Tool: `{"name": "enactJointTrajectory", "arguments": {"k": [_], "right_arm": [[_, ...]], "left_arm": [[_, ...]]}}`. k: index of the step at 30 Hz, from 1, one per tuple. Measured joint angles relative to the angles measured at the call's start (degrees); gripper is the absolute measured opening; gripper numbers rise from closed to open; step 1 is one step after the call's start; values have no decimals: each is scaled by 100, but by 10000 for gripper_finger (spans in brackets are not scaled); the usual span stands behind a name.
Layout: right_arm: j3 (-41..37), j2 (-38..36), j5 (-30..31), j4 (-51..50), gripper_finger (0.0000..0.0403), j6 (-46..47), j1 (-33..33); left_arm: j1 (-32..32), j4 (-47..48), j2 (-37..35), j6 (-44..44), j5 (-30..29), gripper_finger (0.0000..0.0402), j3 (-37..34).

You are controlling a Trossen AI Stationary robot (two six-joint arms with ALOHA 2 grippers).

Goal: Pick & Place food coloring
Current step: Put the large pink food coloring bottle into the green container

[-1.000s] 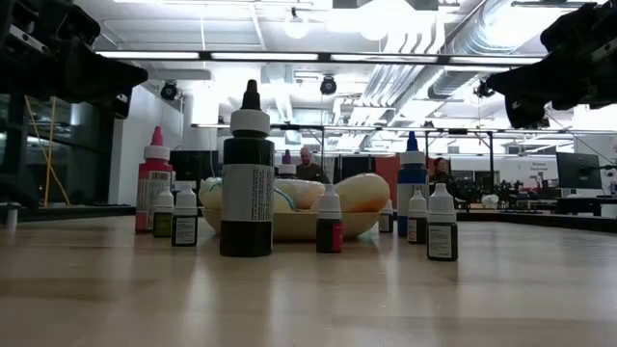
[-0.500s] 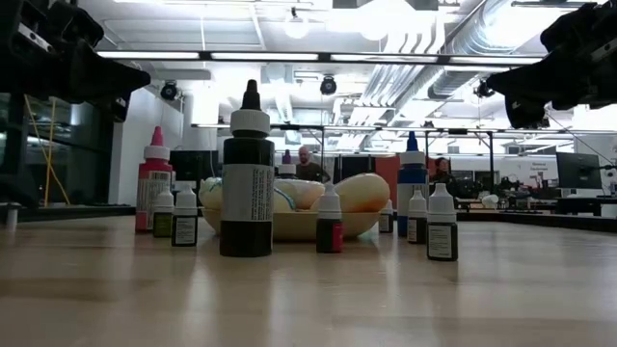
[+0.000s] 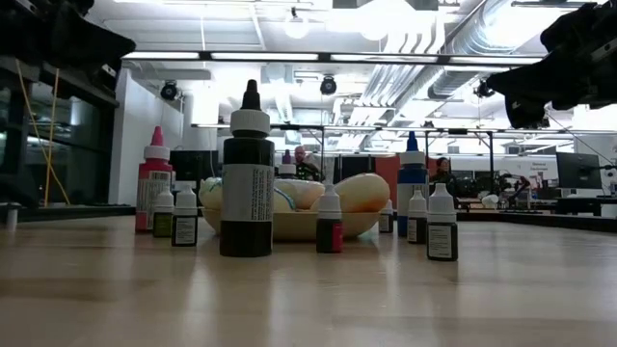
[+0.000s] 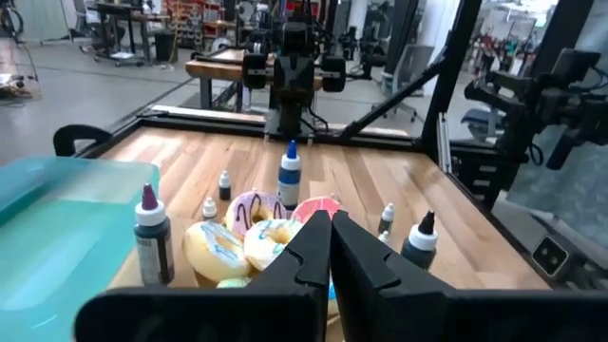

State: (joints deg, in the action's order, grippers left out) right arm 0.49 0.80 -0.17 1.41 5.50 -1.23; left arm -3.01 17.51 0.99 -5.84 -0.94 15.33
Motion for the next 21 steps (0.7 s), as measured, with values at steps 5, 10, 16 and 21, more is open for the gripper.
{"name": "enactJointTrajectory", "arguments": {"k": [5, 10, 16, 21], "right_arm": [[0, -1, 0, 1, 0, 0, 1], [0, -2, 0, 2, 0, 0, 0], [0, -2, 0, 2, 0, 0, 2], [0, -2, -1, 2, 0, 0, 1]], "left_arm": [[0, 57, 75, -42, -7, 52, 240], [0, 37, 456, -45, -7, 96, 370], [0, 18, 1268, -45, 109, 133, 803], [0, 331, 2267, -43, 205, 143, 1497]]}}
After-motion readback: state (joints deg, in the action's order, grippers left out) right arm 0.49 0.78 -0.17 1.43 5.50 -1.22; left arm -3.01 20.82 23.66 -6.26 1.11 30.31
